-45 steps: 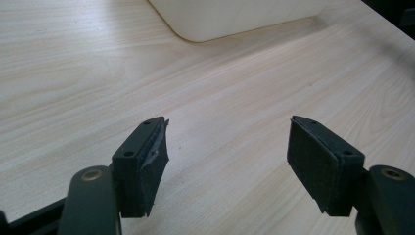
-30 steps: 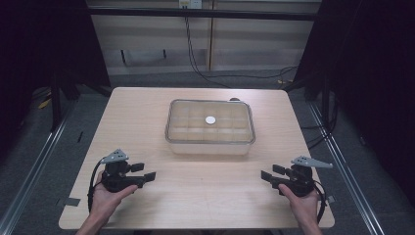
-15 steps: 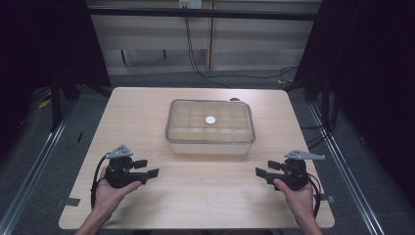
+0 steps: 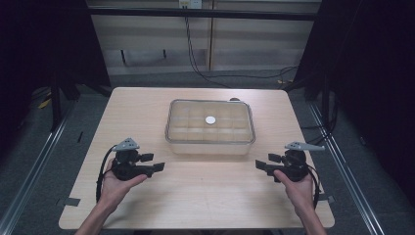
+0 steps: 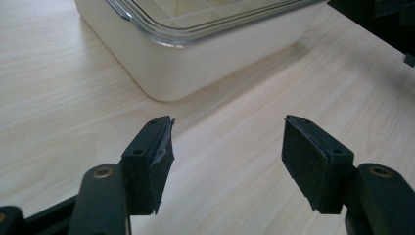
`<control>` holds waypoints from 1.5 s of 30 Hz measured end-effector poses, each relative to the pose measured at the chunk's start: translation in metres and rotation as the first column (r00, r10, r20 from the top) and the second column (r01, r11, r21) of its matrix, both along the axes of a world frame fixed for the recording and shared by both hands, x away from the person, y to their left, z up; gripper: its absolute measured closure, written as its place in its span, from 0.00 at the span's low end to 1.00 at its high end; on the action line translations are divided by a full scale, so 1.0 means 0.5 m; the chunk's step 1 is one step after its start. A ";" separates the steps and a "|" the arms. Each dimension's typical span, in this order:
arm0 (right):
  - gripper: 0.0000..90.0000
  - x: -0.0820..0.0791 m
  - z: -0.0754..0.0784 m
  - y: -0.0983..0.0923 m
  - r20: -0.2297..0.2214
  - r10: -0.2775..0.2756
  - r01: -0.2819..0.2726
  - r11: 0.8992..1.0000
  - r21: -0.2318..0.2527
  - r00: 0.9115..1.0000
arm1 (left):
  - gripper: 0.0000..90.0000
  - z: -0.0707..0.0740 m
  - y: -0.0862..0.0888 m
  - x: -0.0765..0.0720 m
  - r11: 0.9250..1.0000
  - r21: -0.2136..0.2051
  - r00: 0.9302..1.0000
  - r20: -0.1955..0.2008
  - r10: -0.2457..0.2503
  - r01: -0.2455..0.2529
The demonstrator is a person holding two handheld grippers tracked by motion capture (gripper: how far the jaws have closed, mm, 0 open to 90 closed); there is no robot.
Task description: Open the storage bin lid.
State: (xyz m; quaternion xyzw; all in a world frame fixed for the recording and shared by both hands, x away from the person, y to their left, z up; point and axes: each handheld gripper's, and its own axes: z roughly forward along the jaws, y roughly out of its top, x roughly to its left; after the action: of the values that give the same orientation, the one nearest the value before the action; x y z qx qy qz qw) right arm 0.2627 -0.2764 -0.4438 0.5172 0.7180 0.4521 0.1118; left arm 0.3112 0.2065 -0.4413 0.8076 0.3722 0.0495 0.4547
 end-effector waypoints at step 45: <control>0.31 0.189 0.054 0.019 -0.021 0.040 -0.040 0.999 -0.020 0.999 | 0.40 0.059 -0.034 0.152 0.998 0.017 0.998 -0.009 0.058 -0.058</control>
State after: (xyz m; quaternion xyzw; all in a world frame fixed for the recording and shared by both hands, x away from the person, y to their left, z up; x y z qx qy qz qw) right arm 0.3573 -0.2669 -0.4167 0.5060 0.7341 0.4415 0.1008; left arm 0.3870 0.1893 -0.4119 0.8006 0.3971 0.0620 0.4444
